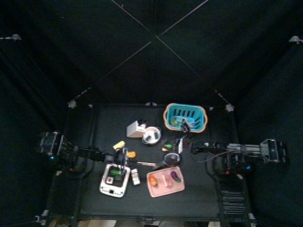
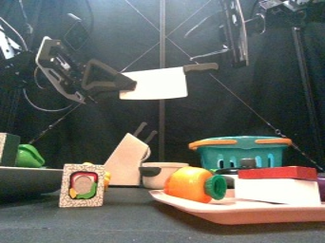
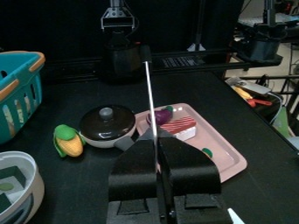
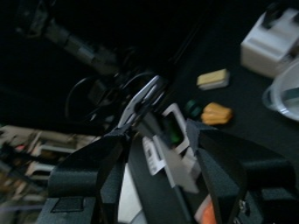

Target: Regrasp cleaver

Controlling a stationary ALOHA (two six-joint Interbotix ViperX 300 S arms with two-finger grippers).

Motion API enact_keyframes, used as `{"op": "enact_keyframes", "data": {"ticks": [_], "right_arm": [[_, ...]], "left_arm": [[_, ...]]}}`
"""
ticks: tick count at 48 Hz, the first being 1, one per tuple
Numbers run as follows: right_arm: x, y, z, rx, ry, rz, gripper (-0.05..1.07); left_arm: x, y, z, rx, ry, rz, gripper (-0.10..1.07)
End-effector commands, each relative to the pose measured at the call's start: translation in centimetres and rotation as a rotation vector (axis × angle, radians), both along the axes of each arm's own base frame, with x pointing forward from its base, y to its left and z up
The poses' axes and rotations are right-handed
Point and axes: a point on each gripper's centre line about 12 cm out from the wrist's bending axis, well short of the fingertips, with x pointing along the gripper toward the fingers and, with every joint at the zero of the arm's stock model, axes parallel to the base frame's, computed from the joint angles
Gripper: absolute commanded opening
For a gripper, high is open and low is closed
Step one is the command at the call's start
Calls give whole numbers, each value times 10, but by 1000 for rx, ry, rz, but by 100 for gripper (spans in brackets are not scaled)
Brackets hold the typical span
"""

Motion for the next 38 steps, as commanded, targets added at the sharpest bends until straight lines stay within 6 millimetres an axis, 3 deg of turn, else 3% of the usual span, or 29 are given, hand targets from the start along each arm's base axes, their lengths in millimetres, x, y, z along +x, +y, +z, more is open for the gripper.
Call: {"op": "enact_keyframes", "data": {"ticks": [1,14,24,32,38], "right_arm": [[-2,1,14,10,-37,-4,87],[7,6,-15,45,63,-30,87],[5,7,-14,58,64,-42,86],[6,3,-4,-96,100,-72,85],[4,4,-10,-45,165,-85,85]], "left_arm": [[2,0,8,0,-32,0,23],[2,0,9,0,-34,1,23],[1,2,8,0,-32,6,23],[1,2,7,0,-29,6,23],[0,2,7,0,-28,6,23]]}}
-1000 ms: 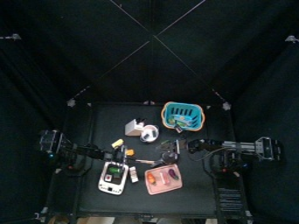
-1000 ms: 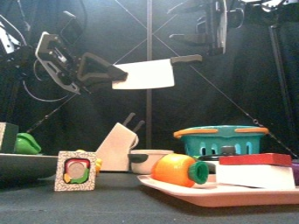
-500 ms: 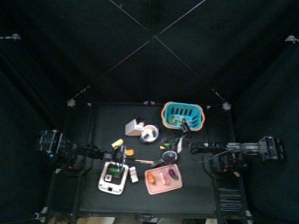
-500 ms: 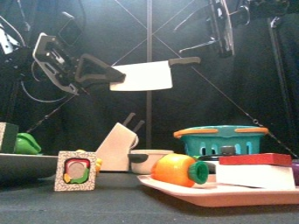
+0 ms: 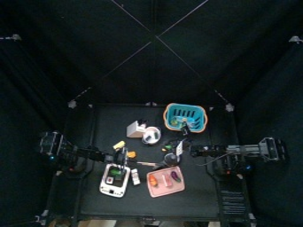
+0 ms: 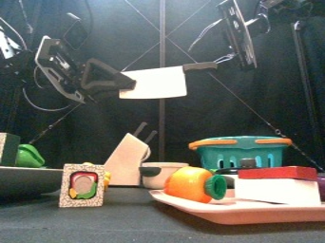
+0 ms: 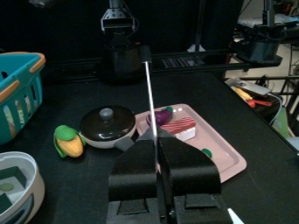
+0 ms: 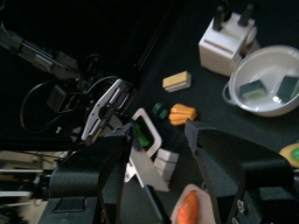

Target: Regrasp cleaver

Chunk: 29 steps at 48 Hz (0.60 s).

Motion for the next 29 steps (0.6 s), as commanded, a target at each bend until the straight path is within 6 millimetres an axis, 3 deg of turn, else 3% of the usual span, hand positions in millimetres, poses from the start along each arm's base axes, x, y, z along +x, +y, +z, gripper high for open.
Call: {"op": "enact_keyframes", "data": {"ticks": [1,9,20,26,29], "right_arm": [[-1,3,8,47,11,-1,86],[-5,8,15,44,146,23,86],[-7,14,47,-94,271,179,86],[-4,22,44,-149,244,282,86],[-4,26,33,-145,261,316,86]], "left_arm": [[2,1,8,1,-32,3,23],[2,2,8,1,-34,6,23],[2,2,7,1,-31,7,23],[2,2,8,1,-32,6,23],[2,2,8,1,-32,7,23]]}}
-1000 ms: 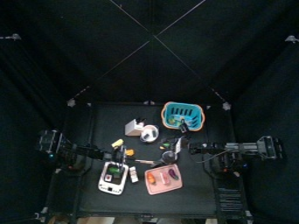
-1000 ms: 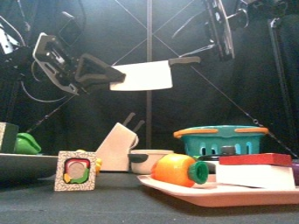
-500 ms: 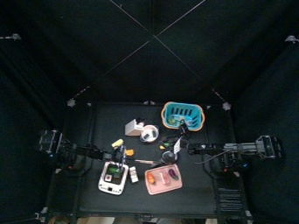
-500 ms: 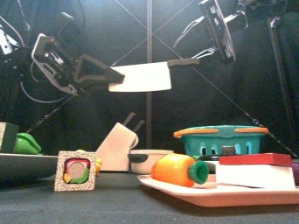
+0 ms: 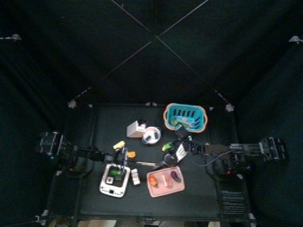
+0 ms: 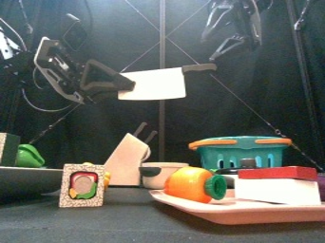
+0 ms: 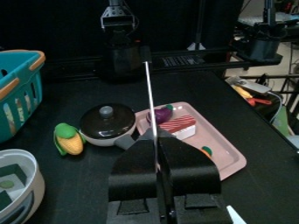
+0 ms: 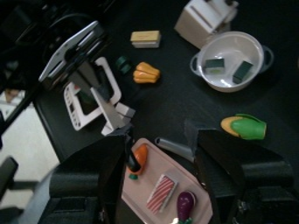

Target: Regrasp cleaver

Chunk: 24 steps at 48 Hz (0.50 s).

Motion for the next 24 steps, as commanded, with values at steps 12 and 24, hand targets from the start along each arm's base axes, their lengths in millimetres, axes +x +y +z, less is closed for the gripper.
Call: {"op": "enact_keyframes", "data": {"ticks": [12,24], "right_arm": [[-9,8,-31,36,130,65,85],[-12,15,-29,-171,175,213,85]], "left_arm": [[3,1,9,-1,-35,4,23],[3,1,9,-1,-37,4,23]]}}
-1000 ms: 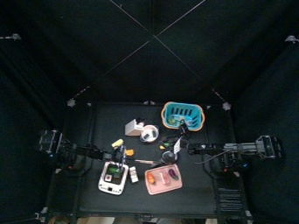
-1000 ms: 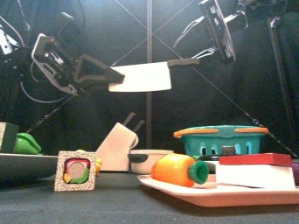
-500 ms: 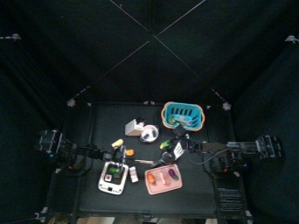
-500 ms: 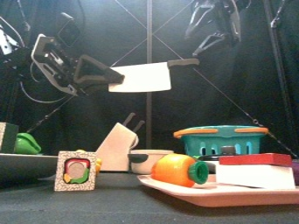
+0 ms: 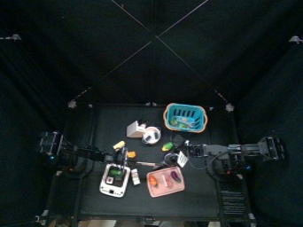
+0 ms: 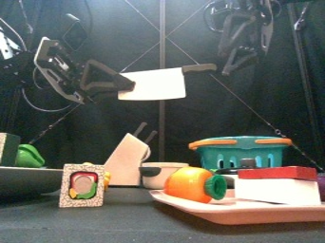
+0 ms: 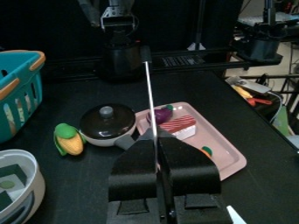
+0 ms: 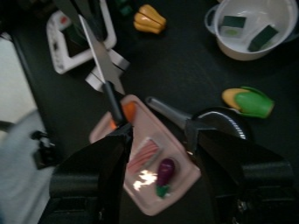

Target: Regrasp cleaver

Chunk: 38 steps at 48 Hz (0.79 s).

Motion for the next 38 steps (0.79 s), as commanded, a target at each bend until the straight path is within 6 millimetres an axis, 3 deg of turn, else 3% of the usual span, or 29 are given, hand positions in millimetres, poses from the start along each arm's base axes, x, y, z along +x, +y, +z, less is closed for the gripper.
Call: {"op": "enact_keyframes", "data": {"ticks": [1,7,17,38], "right_arm": [[3,5,16,-27,-76,48,85],[4,13,13,-36,-203,104,85],[-1,27,-11,-71,-426,220,85],[23,26,-32,-70,-361,217,85]], "left_arm": [[3,1,9,0,-37,3,23],[3,1,10,0,-37,3,23],[4,0,11,-2,-43,1,23],[10,1,14,-1,-54,3,23]]}}
